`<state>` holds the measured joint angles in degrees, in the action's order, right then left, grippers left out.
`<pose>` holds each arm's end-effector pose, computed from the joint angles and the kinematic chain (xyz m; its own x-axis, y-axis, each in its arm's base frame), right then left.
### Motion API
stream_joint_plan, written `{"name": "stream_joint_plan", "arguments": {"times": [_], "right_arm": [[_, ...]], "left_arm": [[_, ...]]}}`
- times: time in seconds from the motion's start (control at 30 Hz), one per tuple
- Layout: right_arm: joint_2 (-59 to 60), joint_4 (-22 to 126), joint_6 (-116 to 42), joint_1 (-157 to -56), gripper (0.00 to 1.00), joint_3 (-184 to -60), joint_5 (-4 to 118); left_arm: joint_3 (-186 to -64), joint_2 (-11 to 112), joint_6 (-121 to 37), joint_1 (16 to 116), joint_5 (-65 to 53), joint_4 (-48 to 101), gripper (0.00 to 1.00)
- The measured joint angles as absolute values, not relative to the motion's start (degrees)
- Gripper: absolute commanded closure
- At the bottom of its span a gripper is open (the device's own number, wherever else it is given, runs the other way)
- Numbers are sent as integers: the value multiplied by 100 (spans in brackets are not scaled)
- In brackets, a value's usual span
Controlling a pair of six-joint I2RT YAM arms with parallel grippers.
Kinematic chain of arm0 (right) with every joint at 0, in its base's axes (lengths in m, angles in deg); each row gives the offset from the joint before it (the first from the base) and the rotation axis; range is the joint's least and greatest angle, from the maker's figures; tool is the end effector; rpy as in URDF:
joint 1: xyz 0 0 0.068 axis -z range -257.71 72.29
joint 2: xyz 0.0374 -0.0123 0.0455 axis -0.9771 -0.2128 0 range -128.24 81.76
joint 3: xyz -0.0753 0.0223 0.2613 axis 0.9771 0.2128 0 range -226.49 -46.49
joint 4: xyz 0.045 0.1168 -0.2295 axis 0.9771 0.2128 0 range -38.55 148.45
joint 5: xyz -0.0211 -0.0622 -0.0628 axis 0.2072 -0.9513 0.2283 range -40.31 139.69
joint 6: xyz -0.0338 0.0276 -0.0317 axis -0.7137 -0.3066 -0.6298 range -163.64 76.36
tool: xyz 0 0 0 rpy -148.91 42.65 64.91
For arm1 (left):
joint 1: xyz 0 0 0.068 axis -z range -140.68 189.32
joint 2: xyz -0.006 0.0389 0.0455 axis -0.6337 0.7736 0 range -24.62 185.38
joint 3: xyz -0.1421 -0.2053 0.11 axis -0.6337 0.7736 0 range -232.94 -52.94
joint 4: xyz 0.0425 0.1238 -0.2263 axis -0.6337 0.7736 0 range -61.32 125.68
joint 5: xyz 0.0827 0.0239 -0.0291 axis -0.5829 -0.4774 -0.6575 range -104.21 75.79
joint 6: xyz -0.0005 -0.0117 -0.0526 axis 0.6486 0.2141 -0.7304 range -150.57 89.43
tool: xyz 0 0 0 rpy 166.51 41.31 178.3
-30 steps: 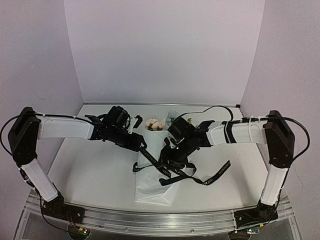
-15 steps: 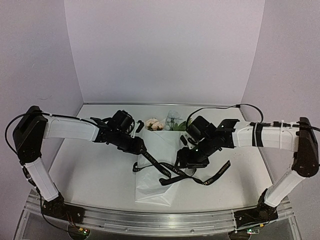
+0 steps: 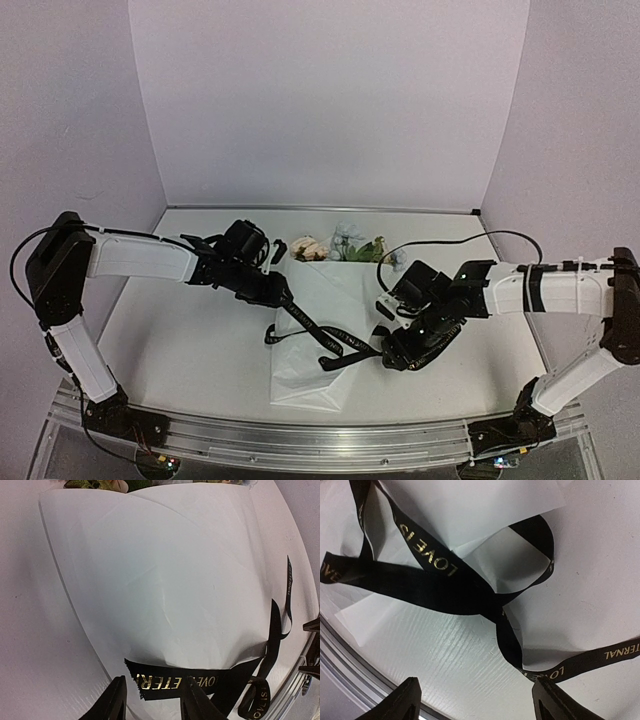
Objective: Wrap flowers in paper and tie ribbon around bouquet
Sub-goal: Cross the ribbon over the folded bouquet.
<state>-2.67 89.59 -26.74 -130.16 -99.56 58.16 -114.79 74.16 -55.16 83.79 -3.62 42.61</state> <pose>0.1621 0.2197 0.1977 -0.7833 -0.5472 -0.2948 -0.6144 0.7536 0.2337 0.2530 -0.2575 0.1907 -0.8244 0.2360 -0.5145 0.4710 0.7902 -0.3922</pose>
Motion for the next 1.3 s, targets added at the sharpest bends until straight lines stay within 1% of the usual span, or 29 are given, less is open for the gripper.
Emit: {"name": "stream_joint_plan", "arguments": {"times": [0.13,0.23,0.37,0.6,0.7,0.93,1.03,1.17,1.2,1.27,1.3], "right_arm": [[-179,8952,-3161,-13016,21,-9799,5751],[-130,8939,-3396,-13015,21,-9753,5679],[-116,8922,-3635,-13014,21,-9683,5633],[-189,8846,-4075,-13009,21,-9584,5615],[-388,8790,-4302,-13009,21,-9584,5544],[-788,8748,-4689,-12949,23,-9586,5227],[-838,8739,-4710,-12881,27,-9586,5202],[-926,8694,-4625,-12827,35,-9577,5211],[-949,8671,-4592,-12824,38,-9564,5212],[-971,8613,-4495,-12824,47,-9488,5210],[-978,8589,-4460,-12824,55,-9443,5208]], "left_arm": [[-11479,7418,-5562,8379,-379,4259,60],[-11479,7466,-5588,8379,-374,4249,64],[-11479,7619,-5625,8379,-343,4212,72],[-11479,7672,-5664,8379,-327,4170,94],[-11479,7672,-5678,8379,-331,4157,100],[-11479,7642,-5709,8379,-466,4165,100],[-11477,7544,-5725,8379,-634,4165,100],[-11472,7358,-5765,8376,-890,4163,100],[-11466,7311,-5769,8372,-954,4161,100],[-11425,7195,-5783,8364,-1080,4158,100],[-11394,7131,-5795,8355,-1152,4159,100]]}}
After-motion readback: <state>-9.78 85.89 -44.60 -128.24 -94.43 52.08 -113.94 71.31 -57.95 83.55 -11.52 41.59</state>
